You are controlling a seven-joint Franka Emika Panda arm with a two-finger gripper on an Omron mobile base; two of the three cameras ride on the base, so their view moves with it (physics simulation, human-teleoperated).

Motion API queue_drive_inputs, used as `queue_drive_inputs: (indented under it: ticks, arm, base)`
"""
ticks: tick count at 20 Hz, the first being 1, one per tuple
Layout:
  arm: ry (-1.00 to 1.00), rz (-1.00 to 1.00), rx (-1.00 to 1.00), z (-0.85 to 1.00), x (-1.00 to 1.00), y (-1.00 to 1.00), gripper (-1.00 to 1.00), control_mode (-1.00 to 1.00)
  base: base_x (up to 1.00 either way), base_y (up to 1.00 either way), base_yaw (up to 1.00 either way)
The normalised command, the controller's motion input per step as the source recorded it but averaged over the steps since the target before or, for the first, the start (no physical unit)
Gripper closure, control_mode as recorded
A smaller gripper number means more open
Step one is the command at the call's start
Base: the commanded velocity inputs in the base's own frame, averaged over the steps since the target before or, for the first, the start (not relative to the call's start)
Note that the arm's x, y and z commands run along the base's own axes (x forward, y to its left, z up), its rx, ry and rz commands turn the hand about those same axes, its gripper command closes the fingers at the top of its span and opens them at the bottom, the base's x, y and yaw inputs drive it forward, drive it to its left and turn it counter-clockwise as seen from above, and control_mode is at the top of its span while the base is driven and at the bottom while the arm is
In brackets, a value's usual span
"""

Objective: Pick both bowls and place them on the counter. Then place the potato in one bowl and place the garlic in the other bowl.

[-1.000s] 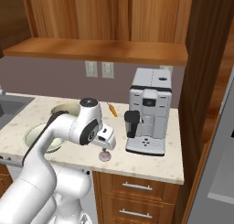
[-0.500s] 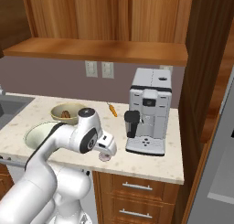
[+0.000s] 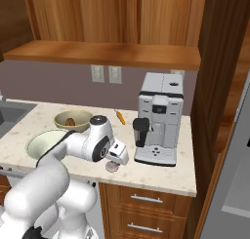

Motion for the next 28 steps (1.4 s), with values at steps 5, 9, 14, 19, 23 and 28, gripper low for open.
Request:
queue_drive_inputs:
  ticks: [5, 9, 14, 19, 23, 28]
  arm:
    - [0.0, -0.05, 0.0, -0.38, 0.05, 0.0, -1.0, -1.0]
    - [0.0, -0.05, 0.0, -0.34, 0.0, 0.0, -1.0, -1.0]
    - [0.0, -0.03, 0.0, -0.24, -0.05, 0.07, -1.0, -1.0]
    - [0.0, -0.03, 0.0, -0.24, -0.01, 0.15, -1.0, -1.0]
    - [0.0, -0.03, 0.0, -0.27, 0.0, 0.1, -1.0, -1.0]
    - [0.0, -0.03, 0.0, -0.35, 0.0, 0.03, -1.0, -1.0]
  base:
    - [0.0, 0.0, 0.0]
    - [0.0, 0.0, 0.0]
    - [0.0, 0.0, 0.0]
    - [0.0, 0.0, 0.0]
    - [0.0, 0.0, 0.0]
    - [0.0, 0.0, 0.0]
